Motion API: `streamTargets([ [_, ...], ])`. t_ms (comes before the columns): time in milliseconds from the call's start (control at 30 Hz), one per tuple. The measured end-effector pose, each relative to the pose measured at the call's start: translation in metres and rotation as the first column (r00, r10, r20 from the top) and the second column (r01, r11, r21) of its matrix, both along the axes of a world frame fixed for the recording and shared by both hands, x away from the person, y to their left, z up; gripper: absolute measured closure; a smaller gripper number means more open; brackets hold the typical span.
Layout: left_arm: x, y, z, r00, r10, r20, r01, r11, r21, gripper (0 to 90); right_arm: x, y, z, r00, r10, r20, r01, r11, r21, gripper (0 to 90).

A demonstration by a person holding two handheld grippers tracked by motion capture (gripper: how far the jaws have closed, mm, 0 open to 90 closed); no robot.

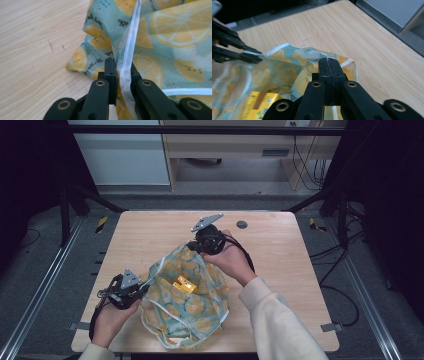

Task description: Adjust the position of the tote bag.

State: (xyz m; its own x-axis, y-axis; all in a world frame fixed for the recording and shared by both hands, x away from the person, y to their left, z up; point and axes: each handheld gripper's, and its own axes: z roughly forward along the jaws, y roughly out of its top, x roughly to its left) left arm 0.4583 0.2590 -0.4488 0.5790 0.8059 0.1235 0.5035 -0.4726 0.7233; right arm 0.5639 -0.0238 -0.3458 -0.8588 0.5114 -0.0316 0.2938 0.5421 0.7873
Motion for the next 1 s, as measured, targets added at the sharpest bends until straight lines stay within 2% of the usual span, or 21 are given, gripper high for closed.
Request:
streamTargets([
  [167,0.011,0.002,-0.009,0.9999,0.001,-0.013,-0.001,1.0000,0.006,83.3,0.020,0.005,-0.019,0.9991,-0.033,-0.026,0.032,0.9983,-0.049,90.0],
  [233,0.015,0.001,-0.013,0.9995,-0.003,-0.030,0.004,1.0000,0.005,83.7,0.028,0.005,-0.029,0.9979,-0.050,-0.042,0.048,0.9975,-0.053,90.0],
  [300,0.017,0.000,-0.018,0.9977,-0.013,-0.067,0.014,0.9998,0.015,84.0,0.029,0.005,-0.033,0.9973,-0.053,-0.051,0.051,0.9973,-0.054,90.0],
  [333,0.017,-0.001,-0.020,0.9957,-0.026,-0.089,0.028,0.9992,0.027,84.7,0.030,0.006,-0.037,0.9969,-0.056,-0.055,0.052,0.9969,-0.059,90.0],
  [400,0.014,-0.002,-0.022,0.9934,-0.036,-0.109,0.041,0.9983,0.042,85.3,0.030,0.007,-0.043,0.9960,-0.061,-0.066,0.056,0.9960,-0.070,90.0],
  [500,0.006,-0.002,-0.024,0.9916,-0.050,-0.119,0.055,0.9976,0.042,85.3,0.028,0.008,-0.052,0.9954,-0.059,-0.076,0.053,0.9960,-0.071,89.6],
  [567,0.001,-0.001,-0.024,0.9903,-0.059,-0.126,0.065,0.9970,0.042,85.0,0.026,0.006,-0.055,0.9949,-0.066,-0.076,0.061,0.9956,-0.071,84.4],
  [633,-0.004,-0.001,-0.023,0.9906,-0.073,-0.116,0.076,0.9969,0.022,83.0,0.025,0.004,-0.057,0.9933,-0.085,-0.077,0.081,0.9948,-0.061,77.5],
  [700,-0.007,-0.002,-0.020,0.9936,-0.075,-0.084,0.077,0.9970,0.013,79.8,0.023,0.001,-0.054,0.9930,-0.091,-0.075,0.088,0.9952,-0.044,68.8],
  [800,-0.011,-0.003,-0.013,0.9981,-0.061,-0.011,0.061,0.9981,-0.004,67.9,0.013,-0.004,-0.043,0.9924,-0.101,-0.070,0.099,0.9947,-0.028,59.0],
  [833,-0.013,-0.002,-0.009,0.9977,-0.067,0.001,0.067,0.9977,-0.010,65.0,0.009,-0.006,-0.039,0.9939,-0.094,-0.057,0.093,0.9954,-0.023,56.2],
  [933,-0.021,-0.003,0.005,0.9940,-0.067,0.086,0.071,0.9966,-0.042,59.1,-0.010,-0.012,-0.028,0.9966,-0.075,-0.034,0.075,0.9972,-0.001,50.1],
  [1000,-0.026,-0.004,0.015,0.9894,-0.088,0.116,0.097,0.9925,-0.074,52.0,-0.025,-0.018,-0.025,0.9982,-0.057,-0.018,0.057,0.9983,0.008,47.2],
])
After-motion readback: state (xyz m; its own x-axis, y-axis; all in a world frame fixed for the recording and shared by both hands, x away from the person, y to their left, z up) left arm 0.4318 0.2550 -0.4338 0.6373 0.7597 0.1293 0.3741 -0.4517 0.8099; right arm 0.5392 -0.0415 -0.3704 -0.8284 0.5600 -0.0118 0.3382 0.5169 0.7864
